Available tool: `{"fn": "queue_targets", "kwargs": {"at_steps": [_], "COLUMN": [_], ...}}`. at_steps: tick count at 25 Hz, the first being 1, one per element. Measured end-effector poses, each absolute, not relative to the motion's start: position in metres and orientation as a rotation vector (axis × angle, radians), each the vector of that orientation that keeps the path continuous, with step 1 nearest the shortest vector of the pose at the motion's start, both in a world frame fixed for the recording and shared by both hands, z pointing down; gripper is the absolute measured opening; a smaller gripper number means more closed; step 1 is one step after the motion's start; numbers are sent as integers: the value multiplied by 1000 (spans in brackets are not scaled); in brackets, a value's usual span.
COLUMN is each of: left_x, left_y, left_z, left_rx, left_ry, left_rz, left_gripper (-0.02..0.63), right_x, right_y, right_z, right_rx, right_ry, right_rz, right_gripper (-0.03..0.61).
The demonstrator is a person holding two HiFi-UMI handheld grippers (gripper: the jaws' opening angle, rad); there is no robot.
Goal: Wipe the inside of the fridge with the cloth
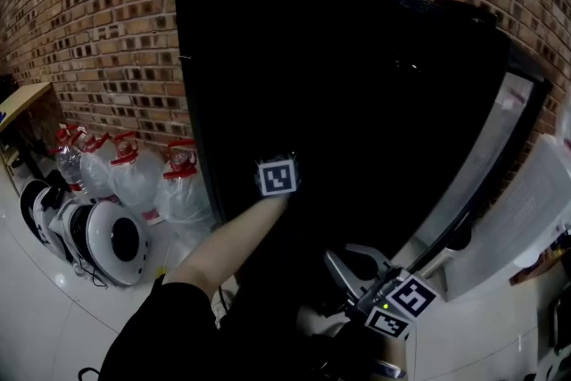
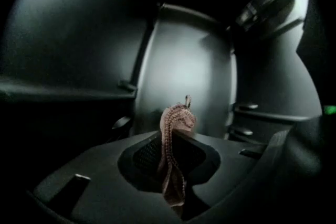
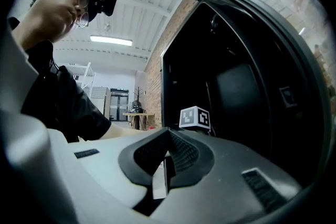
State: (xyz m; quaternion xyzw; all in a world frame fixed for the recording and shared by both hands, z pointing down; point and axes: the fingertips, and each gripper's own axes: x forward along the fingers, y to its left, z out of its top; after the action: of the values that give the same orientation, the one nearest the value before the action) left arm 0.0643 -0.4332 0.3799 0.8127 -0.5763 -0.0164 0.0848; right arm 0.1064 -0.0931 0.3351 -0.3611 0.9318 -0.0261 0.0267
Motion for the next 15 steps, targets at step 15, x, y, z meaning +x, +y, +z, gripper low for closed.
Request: {"fn": "queue_targets", "kwargs": {"at_steps": [15], "left_x": [95], "left_y": [-232], "left_z": [305], "left_rx": [2919], "left_ry": [-647], "left_rz": [-444], "left_gripper": [49], "right_x": [144], "right_y": [-129], "right_z": [334], "right_rx": [-1404], "right_ry": [2720], "right_rz": [-28], "right_gripper": [75]}}
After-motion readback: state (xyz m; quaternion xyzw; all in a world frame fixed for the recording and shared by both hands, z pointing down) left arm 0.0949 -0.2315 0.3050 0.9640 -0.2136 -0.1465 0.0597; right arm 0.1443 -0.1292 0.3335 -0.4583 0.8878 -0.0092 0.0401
